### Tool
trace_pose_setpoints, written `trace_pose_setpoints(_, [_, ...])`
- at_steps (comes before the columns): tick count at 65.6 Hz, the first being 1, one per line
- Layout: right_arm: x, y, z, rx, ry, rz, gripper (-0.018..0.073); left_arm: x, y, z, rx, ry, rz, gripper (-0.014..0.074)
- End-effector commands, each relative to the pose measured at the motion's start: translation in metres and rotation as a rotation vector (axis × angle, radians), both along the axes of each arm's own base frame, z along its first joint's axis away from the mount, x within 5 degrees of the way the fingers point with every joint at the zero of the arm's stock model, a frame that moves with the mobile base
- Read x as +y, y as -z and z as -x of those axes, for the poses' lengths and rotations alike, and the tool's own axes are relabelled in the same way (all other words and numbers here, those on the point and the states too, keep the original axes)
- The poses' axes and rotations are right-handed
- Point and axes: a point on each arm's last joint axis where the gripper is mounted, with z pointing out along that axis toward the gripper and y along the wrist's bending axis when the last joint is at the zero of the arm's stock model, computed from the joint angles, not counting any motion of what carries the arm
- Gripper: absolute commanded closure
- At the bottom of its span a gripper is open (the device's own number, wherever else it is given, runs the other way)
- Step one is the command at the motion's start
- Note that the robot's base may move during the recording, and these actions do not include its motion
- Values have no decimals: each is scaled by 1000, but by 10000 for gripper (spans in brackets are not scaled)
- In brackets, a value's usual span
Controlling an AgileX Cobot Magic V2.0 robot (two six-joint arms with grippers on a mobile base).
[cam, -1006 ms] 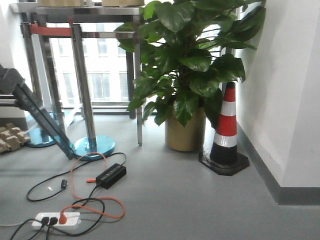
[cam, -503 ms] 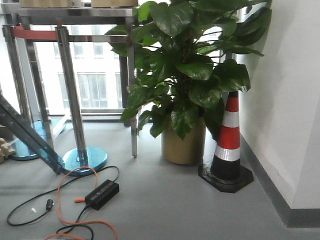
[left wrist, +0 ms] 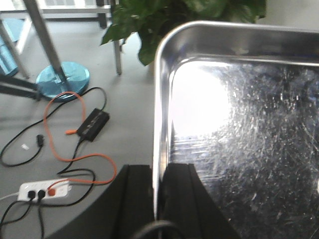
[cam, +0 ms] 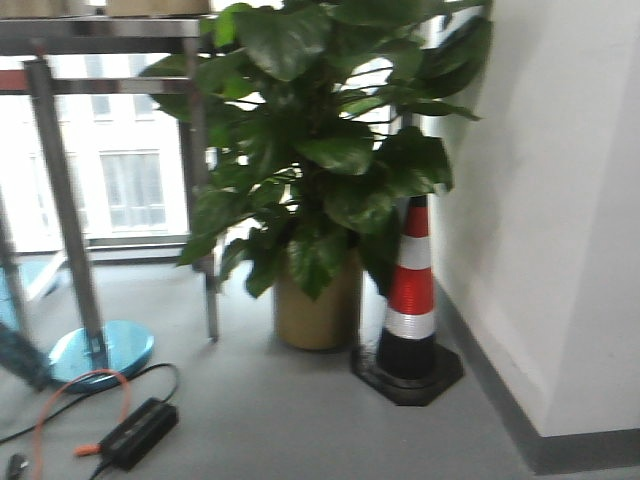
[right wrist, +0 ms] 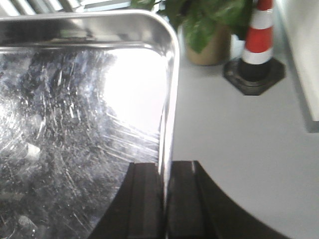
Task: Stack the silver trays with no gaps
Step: 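Carry the tray in both grippers while driving across the room, then carry the tray while turning the base to face the other rack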
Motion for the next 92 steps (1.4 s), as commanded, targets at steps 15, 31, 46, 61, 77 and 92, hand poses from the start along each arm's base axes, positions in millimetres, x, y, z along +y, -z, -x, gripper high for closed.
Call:
trace_pose_setpoints(15, [2,-8,0,-60,-35,-40,574,-2,-2,-1,-26,17,-2,602])
trace_pose_setpoints(31, [2,-8,0,-60,-35,-40,574,-2,-2,-1,-26,17,-2,602])
trace_pose_setpoints(46, [2,-8,0,-60,-35,-40,574,-2,-2,-1,-26,17,-2,602])
trace_pose_setpoints(61, [2,-8,0,-60,-35,-40,574,-2,-2,-1,-26,17,-2,602])
trace_pose_setpoints(77, [2,-8,0,-61,-36,-41,574,-2,-2,-1,-26,17,-2,602])
trace_pose_setpoints(92, [2,-8,0,-61,-36,-41,574,-2,-2,-1,-26,17,-2,602])
